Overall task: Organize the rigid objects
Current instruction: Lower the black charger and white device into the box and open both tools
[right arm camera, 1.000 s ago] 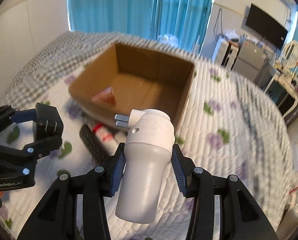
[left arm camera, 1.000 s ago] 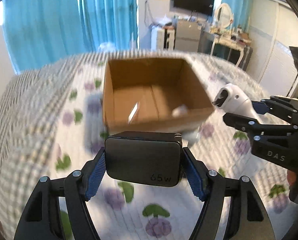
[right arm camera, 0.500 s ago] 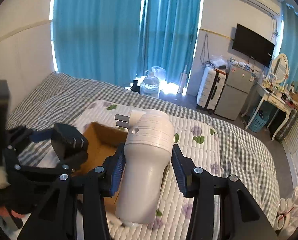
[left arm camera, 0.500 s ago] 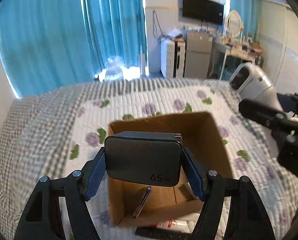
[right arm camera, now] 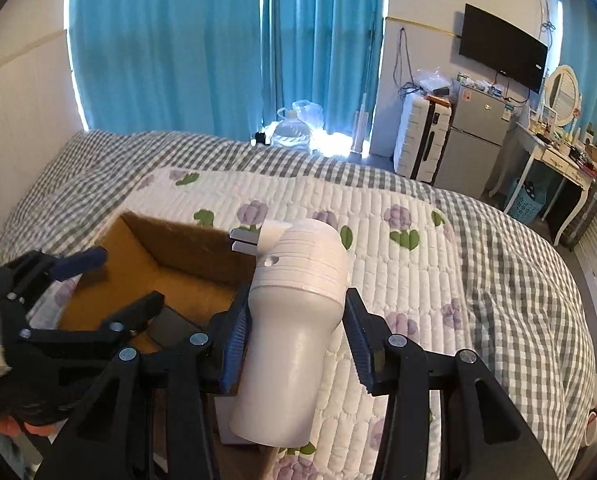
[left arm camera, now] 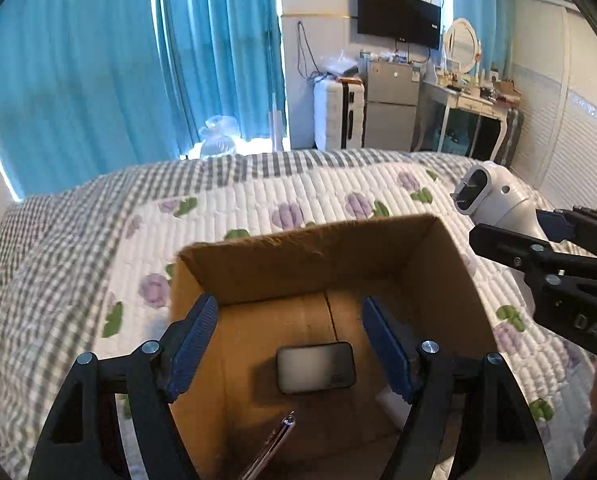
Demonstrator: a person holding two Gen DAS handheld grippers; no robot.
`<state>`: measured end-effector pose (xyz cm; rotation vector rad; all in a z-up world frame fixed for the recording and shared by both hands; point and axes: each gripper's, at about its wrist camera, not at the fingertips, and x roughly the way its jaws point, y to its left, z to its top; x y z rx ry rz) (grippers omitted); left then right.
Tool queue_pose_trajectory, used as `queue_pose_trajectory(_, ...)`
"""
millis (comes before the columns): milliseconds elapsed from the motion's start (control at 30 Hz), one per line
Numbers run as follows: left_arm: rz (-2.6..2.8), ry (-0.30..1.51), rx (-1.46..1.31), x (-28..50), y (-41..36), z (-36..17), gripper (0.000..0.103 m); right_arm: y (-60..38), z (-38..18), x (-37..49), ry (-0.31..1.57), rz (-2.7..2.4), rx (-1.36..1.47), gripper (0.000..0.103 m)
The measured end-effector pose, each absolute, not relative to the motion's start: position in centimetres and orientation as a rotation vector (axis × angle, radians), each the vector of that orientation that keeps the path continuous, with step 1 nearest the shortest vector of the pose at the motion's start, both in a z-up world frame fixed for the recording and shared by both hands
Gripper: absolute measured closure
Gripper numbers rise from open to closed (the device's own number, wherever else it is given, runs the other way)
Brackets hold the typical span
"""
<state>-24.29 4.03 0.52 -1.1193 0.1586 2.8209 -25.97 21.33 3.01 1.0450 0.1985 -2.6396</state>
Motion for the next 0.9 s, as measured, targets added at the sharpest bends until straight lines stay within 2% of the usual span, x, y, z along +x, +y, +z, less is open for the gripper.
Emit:
queue_pose_trajectory(200,2.873,0.138,-1.086,-19.5,1.0,2.8,0.026,20.4,4.1,-24.2,0.193,-2.634,1.023,0.058)
queue_pose_trajectory(400,2.922,0.068,-1.077,-15.9,-1.8,1.9,0.026,16.5,0.2,-24.6,0.294,-2.564,1.079,0.058)
queue_pose_trajectory(500,2.912,0.074,-1.082,-15.4,-2.1,1.3,0.026,15.8,-1.6,-25.7,0.282,-2.524,1.128,0.058)
queue_pose_trajectory(567,2.898,0.063,-1.07,-14.9,-2.2,1.2,0.026,16.1,-1.9,-25.7,0.265,-2.513,1.12,0.049)
queue_pose_trajectory(600,2.899,0.068,-1.064,-14.7,-2.0,1.2,0.026,16.2,-1.7,-25.4,0.266,-2.525,1.106,0.032)
queue_pose_trajectory(633,2.903,0.083,-1.054,-14.4,-1.9,1.3,0.024,16.4,-1.4,-25.1,0.267,-2.538,1.087,0.025)
queue_pose_trajectory(700,2.914,0.113,-1.046,-13.9,-1.5,1.5,0.017,16.9,-0.3,-24.1,0.262,-2.571,1.043,0.025)
queue_pose_trajectory(900,2.914,0.088,-1.077,-10.2,-1.8,1.6,0.013,17.6,3.6,-19.3,0.309,-2.617,0.991,0.025)
